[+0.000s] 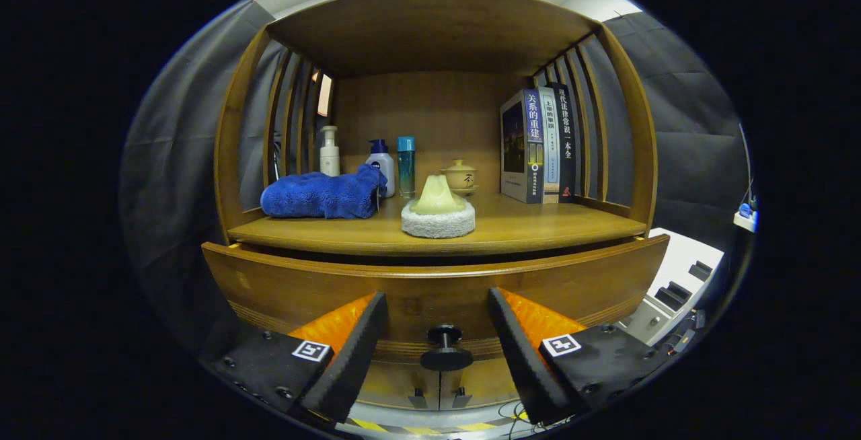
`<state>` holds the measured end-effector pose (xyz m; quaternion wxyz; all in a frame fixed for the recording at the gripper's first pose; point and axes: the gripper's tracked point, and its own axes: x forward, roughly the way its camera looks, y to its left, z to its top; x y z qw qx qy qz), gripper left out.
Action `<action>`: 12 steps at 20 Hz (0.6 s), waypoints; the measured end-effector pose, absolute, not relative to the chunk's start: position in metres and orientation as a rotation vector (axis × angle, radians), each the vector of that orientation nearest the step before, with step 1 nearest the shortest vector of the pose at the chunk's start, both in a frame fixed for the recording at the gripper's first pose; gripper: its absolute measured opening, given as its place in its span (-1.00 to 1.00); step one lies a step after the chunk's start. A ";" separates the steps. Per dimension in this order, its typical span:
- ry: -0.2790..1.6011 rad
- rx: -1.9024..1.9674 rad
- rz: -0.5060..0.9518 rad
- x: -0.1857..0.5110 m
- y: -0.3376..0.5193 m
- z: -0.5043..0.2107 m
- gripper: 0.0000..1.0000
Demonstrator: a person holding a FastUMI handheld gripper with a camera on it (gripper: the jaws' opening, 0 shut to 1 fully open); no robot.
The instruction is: Pull open the drawer, take out the items inside it, and place them on the countertop above the cabinet.
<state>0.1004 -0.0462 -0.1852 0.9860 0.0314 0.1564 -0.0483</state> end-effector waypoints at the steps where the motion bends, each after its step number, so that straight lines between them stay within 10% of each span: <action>1: 0.316 0.062 -0.097 0.102 -0.046 -0.185 0.97; 12: 0.312 0.041 -0.095 0.124 -0.051 -0.190 0.97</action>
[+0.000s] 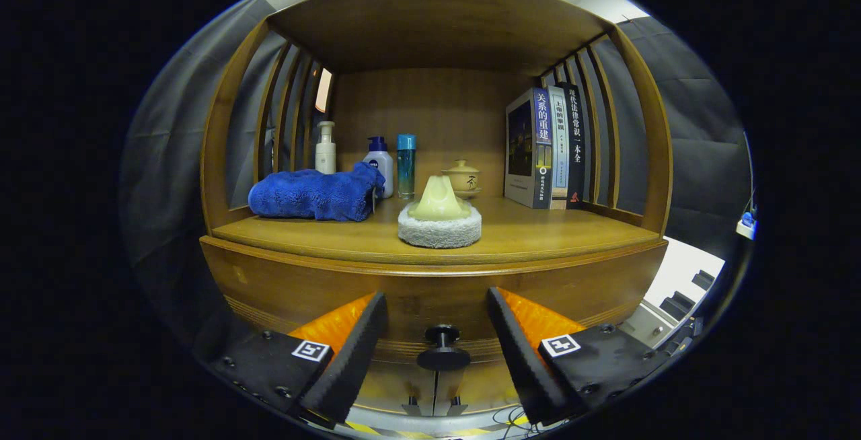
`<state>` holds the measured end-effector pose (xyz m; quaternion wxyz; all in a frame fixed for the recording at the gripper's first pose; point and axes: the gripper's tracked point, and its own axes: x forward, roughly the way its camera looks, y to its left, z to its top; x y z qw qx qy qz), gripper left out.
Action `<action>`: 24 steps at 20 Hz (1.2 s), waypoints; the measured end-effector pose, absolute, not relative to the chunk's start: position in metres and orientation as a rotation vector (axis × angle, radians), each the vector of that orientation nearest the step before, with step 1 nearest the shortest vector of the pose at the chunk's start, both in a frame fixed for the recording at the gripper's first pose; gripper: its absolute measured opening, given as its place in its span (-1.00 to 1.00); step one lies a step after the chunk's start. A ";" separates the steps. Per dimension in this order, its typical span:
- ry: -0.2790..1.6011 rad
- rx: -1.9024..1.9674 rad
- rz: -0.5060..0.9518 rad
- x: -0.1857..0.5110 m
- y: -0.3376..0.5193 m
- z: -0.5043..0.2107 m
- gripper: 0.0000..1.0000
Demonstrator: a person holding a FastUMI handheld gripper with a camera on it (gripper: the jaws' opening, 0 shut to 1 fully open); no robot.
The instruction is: Pull open the drawer, take out the items inside it, and place them on the countertop above the cabinet.
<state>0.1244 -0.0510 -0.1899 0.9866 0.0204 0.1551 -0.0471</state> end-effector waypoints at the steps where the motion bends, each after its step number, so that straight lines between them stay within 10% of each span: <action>1: 0.311 0.041 -0.097 0.125 -0.051 -0.189 0.97; 24: 0.105 0.038 -0.079 0.008 -0.042 -0.022 0.97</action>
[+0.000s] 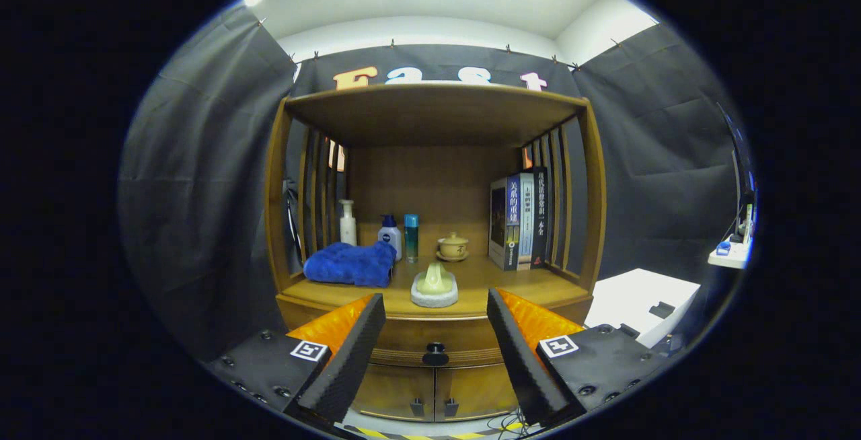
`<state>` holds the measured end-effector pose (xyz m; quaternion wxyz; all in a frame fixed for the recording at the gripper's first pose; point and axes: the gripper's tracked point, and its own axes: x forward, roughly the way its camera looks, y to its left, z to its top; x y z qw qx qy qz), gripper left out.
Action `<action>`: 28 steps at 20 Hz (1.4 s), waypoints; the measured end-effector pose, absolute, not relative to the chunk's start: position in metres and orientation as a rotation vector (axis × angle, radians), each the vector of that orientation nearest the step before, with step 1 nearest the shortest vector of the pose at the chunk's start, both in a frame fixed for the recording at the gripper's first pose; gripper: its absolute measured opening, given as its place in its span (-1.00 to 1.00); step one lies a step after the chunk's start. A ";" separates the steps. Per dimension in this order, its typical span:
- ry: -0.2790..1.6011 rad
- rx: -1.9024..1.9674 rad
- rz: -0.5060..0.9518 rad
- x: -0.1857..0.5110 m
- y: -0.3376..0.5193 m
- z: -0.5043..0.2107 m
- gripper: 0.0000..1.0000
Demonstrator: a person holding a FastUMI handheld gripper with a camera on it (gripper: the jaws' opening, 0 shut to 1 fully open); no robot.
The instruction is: Pull open the drawer, take out the items inside it, and place them on the countertop above the cabinet.
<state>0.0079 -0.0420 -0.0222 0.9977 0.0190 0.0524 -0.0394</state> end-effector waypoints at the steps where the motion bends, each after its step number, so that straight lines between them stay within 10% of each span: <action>1: 0.093 0.041 -0.071 0.001 -0.041 -0.012 0.97; 28: 0.029 0.044 -0.055 -0.040 -0.040 0.034 0.97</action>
